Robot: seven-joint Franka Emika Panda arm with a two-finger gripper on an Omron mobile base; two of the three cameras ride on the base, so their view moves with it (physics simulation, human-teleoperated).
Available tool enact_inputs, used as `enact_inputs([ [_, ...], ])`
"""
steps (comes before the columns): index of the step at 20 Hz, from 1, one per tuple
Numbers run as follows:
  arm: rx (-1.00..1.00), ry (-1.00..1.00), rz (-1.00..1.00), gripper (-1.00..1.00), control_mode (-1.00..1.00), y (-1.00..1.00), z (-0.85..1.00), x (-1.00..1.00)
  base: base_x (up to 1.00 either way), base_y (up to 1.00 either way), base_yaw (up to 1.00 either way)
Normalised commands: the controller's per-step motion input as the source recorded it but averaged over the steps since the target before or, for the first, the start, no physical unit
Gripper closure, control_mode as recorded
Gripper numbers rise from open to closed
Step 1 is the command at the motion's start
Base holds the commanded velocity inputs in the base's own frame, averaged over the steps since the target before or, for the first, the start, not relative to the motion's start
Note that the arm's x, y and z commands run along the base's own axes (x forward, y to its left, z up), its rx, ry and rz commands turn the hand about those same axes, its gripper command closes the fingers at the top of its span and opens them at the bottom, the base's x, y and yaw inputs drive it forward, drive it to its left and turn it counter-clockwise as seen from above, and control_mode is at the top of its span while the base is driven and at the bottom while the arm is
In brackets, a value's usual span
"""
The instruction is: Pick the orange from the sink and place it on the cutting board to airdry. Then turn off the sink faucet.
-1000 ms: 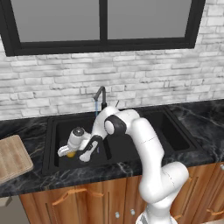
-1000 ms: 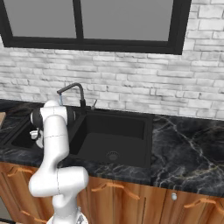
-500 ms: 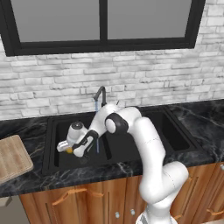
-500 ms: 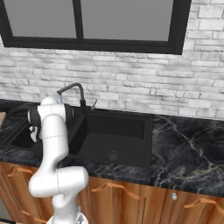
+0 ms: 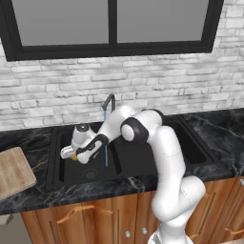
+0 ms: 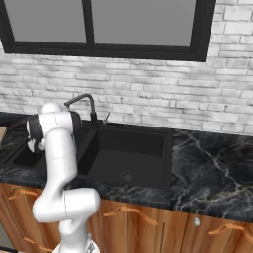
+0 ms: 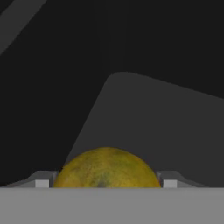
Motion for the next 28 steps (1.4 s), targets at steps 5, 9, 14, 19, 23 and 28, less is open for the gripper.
enact_inputs([
  [5,0.00,0.00,-0.03,1.00,-1.00,0.00,0.79,-0.28,0.00,0.00,0.00],
  [9,-0.03,-0.04,-0.01,1.00,-1.00,0.00,0.79,-0.45,0.00,0.00,0.00],
  [14,-0.03,-0.08,-0.01,1.00,-1.00,0.00,0.78,-0.55,0.00,0.00,0.00],
  [19,-0.02,-0.07,-0.07,1.00,-1.00,0.00,0.74,-0.65,0.00,0.00,0.00],
  [23,0.00,0.00,-0.13,1.00,-1.00,-0.05,0.77,-0.67,0.00,0.00,0.00],
  [28,0.00,0.00,-0.12,1.00,-1.00,-0.22,0.90,-0.68,0.00,0.00,0.00],
])
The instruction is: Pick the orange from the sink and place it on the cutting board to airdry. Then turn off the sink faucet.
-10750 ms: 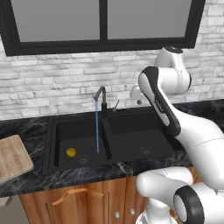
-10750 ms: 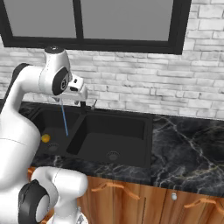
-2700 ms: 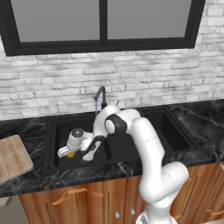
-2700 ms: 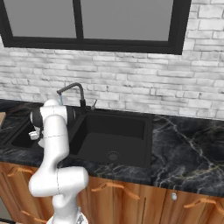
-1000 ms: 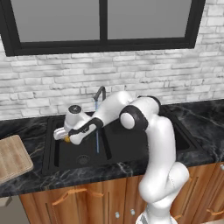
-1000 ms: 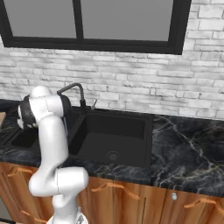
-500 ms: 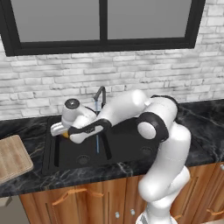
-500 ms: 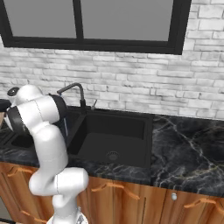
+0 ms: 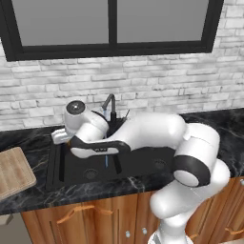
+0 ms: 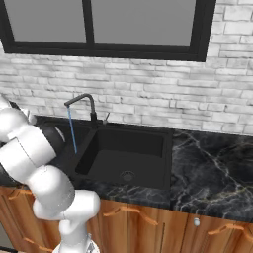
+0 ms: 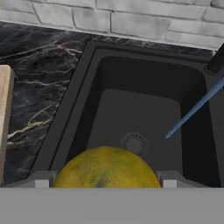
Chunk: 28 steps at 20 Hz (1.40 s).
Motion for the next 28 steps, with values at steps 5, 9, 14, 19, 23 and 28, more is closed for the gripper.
enact_inputs([
  [5,0.00,0.00,-0.06,1.00,-1.00,-0.34,0.76,-0.75,0.00,0.00,0.00],
  [9,0.00,-0.07,0.00,1.00,-1.00,-0.41,0.39,-0.81,0.00,0.00,0.00],
  [14,0.00,-0.10,0.11,1.00,-1.00,-0.42,0.31,-0.70,0.00,0.00,0.00],
  [19,0.05,-0.02,0.19,1.00,-1.00,-0.24,0.57,-0.59,0.00,0.00,0.00],
  [23,0.04,0.00,0.24,1.00,-1.00,-0.01,0.43,-0.46,0.00,0.00,0.00],
  [28,0.01,0.00,0.16,1.00,-1.00,0.01,0.09,-0.27,0.00,0.00,0.00],
])
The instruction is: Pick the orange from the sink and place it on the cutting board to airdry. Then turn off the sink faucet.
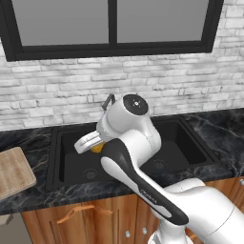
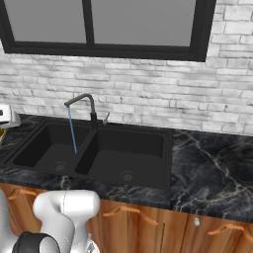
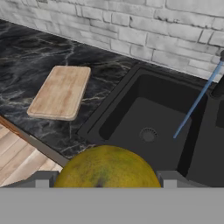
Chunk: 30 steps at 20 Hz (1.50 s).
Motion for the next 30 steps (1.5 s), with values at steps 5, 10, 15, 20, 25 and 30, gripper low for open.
enact_inputs([
  [5,0.00,-0.08,0.13,1.00,-1.00,0.05,0.08,-0.20,0.00,0.00,0.00],
  [10,0.00,0.00,0.06,1.00,-1.00,0.30,0.08,0.00,0.00,0.00,0.00],
  [15,-0.04,-0.01,0.03,1.00,-1.00,0.52,0.00,-0.01,0.00,0.00,0.00],
  [20,-0.05,0.00,0.04,1.00,-1.00,0.59,-0.03,0.03,0.00,0.00,0.00],
  [25,-0.01,0.00,0.04,1.00,-1.00,0.46,-0.02,0.02,0.00,0.00,0.00],
  [30,0.00,0.00,0.05,1.00,-1.00,0.34,-0.08,0.04,0.00,0.00,0.00],
])
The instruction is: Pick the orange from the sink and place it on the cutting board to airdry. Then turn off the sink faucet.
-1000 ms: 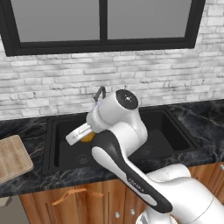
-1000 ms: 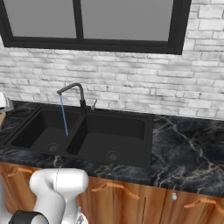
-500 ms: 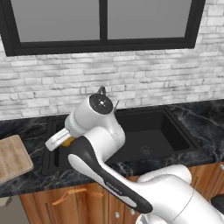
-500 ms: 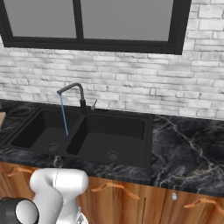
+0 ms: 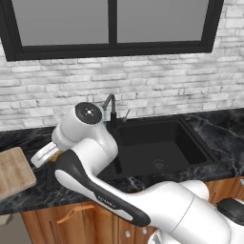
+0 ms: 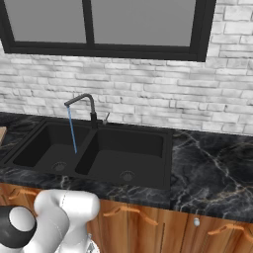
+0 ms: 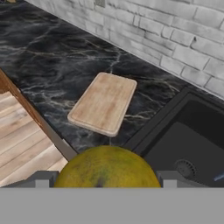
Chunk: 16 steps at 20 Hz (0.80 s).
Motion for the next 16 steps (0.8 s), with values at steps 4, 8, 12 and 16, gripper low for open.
enact_inputs([
  [4,0.00,0.00,0.05,1.00,-1.00,0.24,-0.26,0.14,0.00,0.00,0.00],
  [8,-0.02,0.00,0.02,1.00,-1.00,0.28,-0.33,0.22,0.00,0.00,0.00],
  [12,-0.04,0.00,0.00,1.00,-1.00,0.22,-0.19,0.23,0.00,0.00,0.00],
  [16,-0.01,0.00,0.00,1.00,-1.00,0.25,-0.18,0.32,0.00,0.00,0.00],
])
